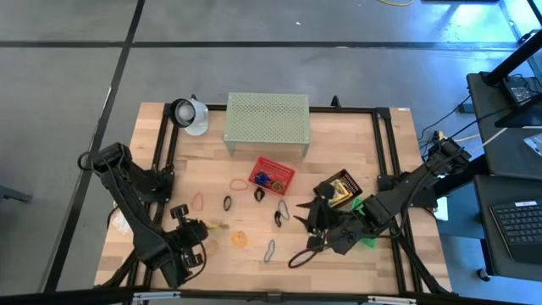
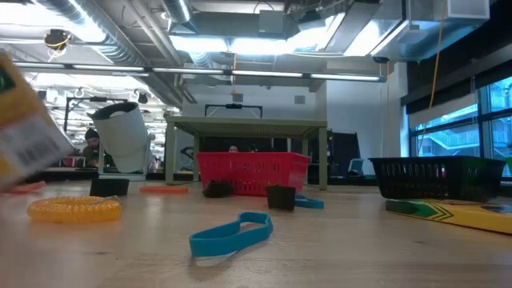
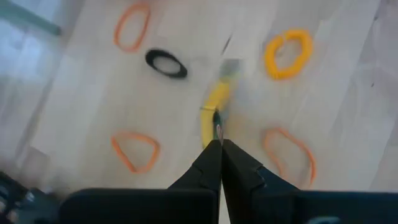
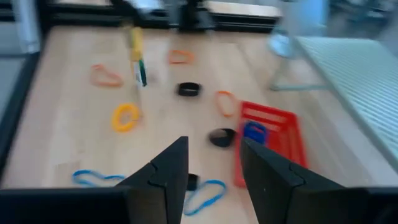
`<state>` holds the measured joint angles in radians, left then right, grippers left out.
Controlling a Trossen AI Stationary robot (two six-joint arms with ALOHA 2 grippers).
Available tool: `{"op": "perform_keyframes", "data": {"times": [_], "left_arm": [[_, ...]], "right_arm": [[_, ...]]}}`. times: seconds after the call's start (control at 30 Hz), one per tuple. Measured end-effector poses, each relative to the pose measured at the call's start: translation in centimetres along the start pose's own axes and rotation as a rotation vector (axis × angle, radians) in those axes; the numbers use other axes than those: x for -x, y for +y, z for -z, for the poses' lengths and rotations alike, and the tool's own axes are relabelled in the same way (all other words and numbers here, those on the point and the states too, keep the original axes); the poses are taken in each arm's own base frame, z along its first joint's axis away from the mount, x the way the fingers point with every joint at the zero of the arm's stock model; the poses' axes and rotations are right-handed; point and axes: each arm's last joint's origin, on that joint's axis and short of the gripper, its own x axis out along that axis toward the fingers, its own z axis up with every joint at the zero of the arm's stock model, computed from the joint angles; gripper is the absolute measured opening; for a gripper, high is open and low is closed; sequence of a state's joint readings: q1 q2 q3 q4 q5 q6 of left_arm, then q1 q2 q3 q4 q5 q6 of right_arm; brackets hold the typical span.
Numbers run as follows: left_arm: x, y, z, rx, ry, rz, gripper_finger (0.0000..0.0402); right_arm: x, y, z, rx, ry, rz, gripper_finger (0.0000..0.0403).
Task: Pick & Place Office Desk Supplies
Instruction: Put the crayon box into the black bin
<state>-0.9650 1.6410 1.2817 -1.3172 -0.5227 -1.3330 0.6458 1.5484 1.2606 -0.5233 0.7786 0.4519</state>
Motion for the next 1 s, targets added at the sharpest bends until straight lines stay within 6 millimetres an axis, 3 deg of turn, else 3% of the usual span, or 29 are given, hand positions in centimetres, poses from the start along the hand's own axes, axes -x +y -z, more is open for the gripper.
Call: {"op": "perform_keyframes", "data": {"times": [0.33, 0.57, 1.0], "left_arm": [[1.9, 1.1, -3.4, -0.075, -0.066, 0.012, 0.0001], [1.9, 1.6, -5.3, -0.116, -0.067, 0.011, 0.0001], [2.1, 2.5, -8.1, -0.128, -0.1, 0.008, 0.0001]], "right_arm": [[-4.6, 0.5, -2.7, 0.025, -0.125, -0.318, 0.0178], [-8.4, 0.7, -2.7, -0.052, -0.198, -0.242, 0.0205], [-13.3, 0.7, -1.8, -0.09, -0.23, -0.351, 0.0205]]}}
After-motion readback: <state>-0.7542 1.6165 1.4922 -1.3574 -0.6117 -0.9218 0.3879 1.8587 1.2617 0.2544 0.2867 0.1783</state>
